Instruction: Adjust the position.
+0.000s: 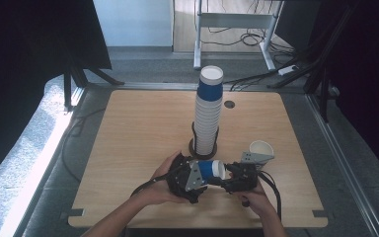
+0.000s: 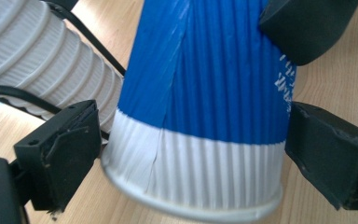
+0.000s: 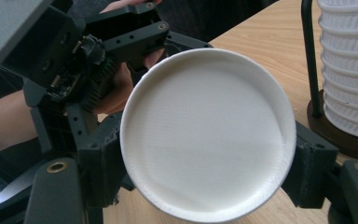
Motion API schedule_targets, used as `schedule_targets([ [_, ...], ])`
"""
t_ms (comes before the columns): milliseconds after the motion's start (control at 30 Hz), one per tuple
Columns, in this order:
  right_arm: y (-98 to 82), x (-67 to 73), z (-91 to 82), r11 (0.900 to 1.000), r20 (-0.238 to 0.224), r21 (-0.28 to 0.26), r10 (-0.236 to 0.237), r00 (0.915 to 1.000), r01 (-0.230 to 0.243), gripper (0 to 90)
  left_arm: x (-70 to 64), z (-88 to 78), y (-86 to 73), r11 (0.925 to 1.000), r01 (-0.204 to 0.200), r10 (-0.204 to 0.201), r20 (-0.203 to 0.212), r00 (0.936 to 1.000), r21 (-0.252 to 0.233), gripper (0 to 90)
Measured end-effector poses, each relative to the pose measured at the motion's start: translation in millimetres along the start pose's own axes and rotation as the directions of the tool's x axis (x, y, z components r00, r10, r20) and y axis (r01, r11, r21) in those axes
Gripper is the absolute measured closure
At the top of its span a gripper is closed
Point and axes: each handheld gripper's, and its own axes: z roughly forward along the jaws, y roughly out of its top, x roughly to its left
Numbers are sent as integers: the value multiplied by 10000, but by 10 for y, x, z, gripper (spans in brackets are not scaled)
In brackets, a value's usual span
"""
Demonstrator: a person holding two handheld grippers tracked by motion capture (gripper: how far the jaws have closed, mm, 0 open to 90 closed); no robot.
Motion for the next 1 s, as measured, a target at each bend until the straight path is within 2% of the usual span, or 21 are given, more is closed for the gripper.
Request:
schedule_targets([
  [167, 7, 7, -16, 9999, -197, -90, 53, 9998, -54, 271, -15, 26, 4, 9999, -106, 106, -137, 9999, 21, 110],
  [300, 8, 7, -17, 9999, -198, -96, 56, 9998, -58, 269, -15, 23, 1, 9998, -186, 187, -84, 9998, 57, 142],
  [600, 6, 12, 9, 9996, -17, 286, 52, 10000, -52, 253, -19, 40, -30, 9985, -495, 496, -17, 9988, 235, 168],
  [867, 79, 75, -32, 9965, 397, 627, -582, 9975, 557, 194, 10, 5, -53, 9959, -822, 822, -6, 9966, 366, 172],
  [1000, 200, 143, -118, 9870, 529, 1039, -1283, 9903, 1223, 188, 22, 15, -76, 9954, -860, 863, -43, 9963, 415, 173],
])
